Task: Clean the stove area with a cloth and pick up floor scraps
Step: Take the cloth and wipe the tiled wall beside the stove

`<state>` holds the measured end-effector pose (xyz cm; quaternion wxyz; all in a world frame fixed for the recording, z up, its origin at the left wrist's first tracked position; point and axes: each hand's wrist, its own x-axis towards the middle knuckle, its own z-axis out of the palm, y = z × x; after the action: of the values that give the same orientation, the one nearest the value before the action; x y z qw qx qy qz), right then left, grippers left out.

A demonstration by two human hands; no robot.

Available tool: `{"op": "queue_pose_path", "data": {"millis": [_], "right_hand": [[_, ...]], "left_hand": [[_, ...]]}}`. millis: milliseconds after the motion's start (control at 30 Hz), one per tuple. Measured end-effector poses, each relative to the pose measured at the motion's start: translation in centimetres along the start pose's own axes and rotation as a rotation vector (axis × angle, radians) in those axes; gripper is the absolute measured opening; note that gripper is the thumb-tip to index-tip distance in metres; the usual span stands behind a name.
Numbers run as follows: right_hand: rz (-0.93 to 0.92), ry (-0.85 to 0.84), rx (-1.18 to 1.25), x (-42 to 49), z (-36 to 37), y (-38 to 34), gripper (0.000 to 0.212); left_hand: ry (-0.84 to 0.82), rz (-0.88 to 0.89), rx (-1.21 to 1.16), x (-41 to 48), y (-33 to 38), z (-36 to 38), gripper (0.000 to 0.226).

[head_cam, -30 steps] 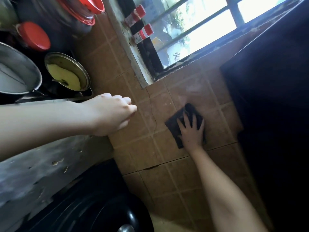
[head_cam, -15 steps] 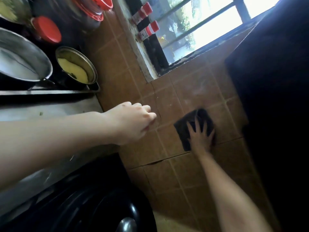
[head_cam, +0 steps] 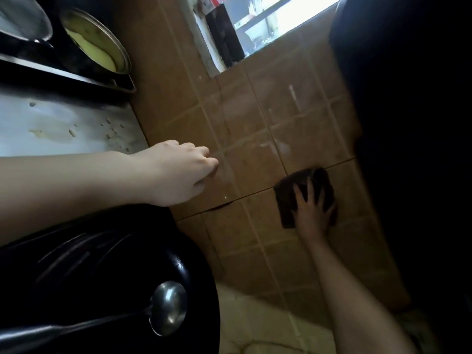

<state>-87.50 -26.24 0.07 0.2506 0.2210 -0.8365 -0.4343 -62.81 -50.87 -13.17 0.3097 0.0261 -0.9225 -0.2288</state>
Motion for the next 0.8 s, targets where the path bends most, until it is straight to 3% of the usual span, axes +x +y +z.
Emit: {"op": "queue_pose_path", "data": {"millis": [467,800], "right_hand": [[0.073,0.002,0.068,-7.5,7.1,4.6,0.071],[-0.014,0.017,0.059,-6.6,7.0,4.2,0.073]], "left_hand": [[-0.062,0.043,0.076,-1.0,6.1,3.5,0.033],[-0.089,0.079,0.241,-0.5,5.7,4.0,0.031]]}}
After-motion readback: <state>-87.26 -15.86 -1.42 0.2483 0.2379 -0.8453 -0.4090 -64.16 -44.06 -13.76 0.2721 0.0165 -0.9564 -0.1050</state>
